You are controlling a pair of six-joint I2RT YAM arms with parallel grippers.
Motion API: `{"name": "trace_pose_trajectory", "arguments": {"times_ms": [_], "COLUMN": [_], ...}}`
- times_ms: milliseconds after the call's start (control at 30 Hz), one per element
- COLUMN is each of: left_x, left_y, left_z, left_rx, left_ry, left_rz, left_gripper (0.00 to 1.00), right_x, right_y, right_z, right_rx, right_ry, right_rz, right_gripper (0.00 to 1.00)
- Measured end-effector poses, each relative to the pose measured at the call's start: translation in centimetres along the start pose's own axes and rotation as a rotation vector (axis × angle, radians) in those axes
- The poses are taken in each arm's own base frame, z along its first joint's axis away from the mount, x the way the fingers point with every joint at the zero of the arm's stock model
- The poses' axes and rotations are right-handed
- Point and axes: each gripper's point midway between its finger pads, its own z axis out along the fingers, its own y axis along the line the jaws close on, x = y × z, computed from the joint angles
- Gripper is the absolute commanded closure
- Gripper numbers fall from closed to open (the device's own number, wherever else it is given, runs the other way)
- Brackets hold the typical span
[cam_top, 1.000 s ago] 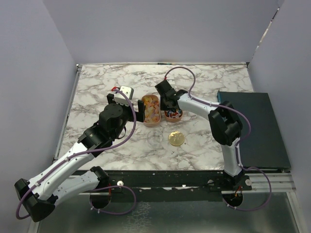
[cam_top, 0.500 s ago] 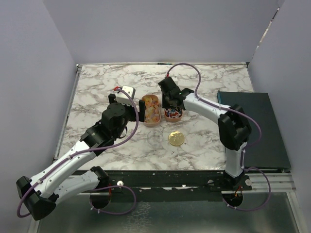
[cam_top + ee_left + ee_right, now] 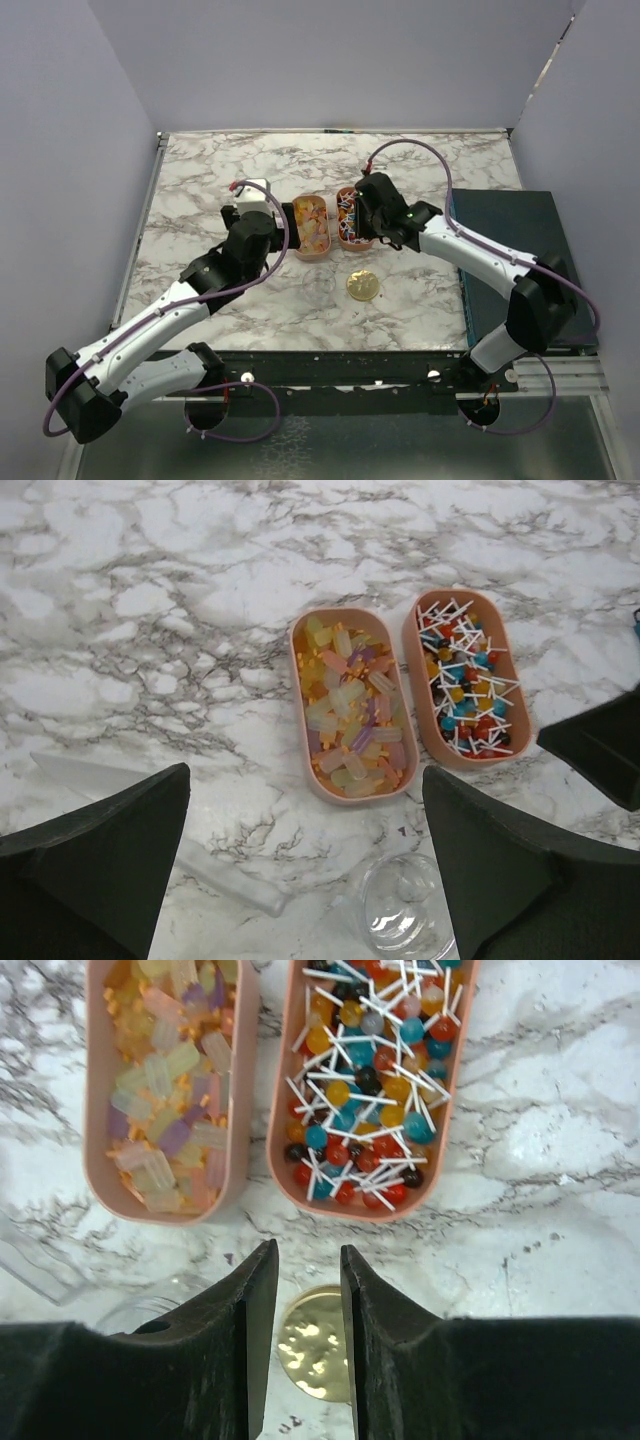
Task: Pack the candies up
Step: Pick up the spatula from the center of the board.
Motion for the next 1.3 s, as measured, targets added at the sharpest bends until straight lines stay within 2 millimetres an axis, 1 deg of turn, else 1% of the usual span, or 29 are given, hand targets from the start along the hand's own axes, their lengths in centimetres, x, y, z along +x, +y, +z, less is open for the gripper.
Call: {"name": "trace_pose_trajectory", "arguments": {"times_ms": [133, 200, 300, 367, 400, 433, 533, 600, 667, 767, 867, 967, 1100, 1300], "left_x": [2.7, 4.2, 5.4, 5.9, 6.4, 6.7, 8.1, 9.1, 9.9, 10.7, 11.6, 12.4, 12.6, 12.2], "left_y": [1.6, 3.0, 5.9, 8.0, 9.5, 10.3, 13.3, 14.5, 15.1, 15.5, 15.4, 15.3, 15.2, 15.0], "left_z": [1.1, 1.8, 2.6, 3.0, 3.2, 3.3, 3.6, 3.8, 3.9, 4.5, 5.3, 5.9, 6.6, 7.4], "left_rx": [-0.096, -0.157, -0.255, -0.317, -0.356, -0.379, -0.448, -0.472, -0.478, -0.465, -0.437, -0.415, -0.392, -0.359], "left_ry": [0.064, 0.102, 0.129, 0.135, 0.142, 0.147, 0.167, 0.178, 0.188, 0.196, 0.211, 0.228, 0.226, 0.208], "left_rz": [-0.048, -0.076, -0.130, -0.173, -0.206, -0.223, -0.309, -0.362, -0.406, -0.479, -0.541, -0.592, -0.635, -0.664], "left_gripper": [0.01, 0.01, 0.01, 0.02, 0.02, 0.03, 0.04, 0.05, 0.07, 0.08, 0.12, 0.15, 0.22, 0.31], "right_x": [1.9, 2.4, 2.3, 2.3, 2.2, 2.3, 2.6, 3.1, 3.7, 4.4, 4.6, 4.3, 4.0, 4.4], "right_y": [-1.1, -1.3, -1.2, -1.1, -1.0, -1.0, -0.7, -0.5, -0.4, -0.3, -0.2, -0.1, 0.0, -0.1], "right_z": [-0.6, -1.1, -2.2, -2.8, -3.0, -3.2, -3.4, -3.3, -3.2, -3.3, -3.5, -4.1, -4.6, -4.9], "right_rx": [0.005, -0.006, -0.035, -0.056, -0.066, -0.076, -0.104, -0.119, -0.130, -0.145, -0.157, -0.169, -0.186, -0.193], "right_ry": [0.027, 0.031, 0.019, 0.010, 0.006, 0.003, 0.008, 0.019, 0.032, 0.047, 0.048, 0.032, 0.016, 0.021], "right_rz": [-0.018, -0.026, -0.034, -0.036, -0.036, -0.037, -0.042, -0.044, -0.050, -0.058, -0.058, -0.054, -0.050, -0.051], "right_gripper": [0.62, 0.61, 0.61, 0.61, 0.61, 0.61, 0.61, 0.61, 0.61, 0.61, 0.61, 0.61, 0.61, 0.61]}}
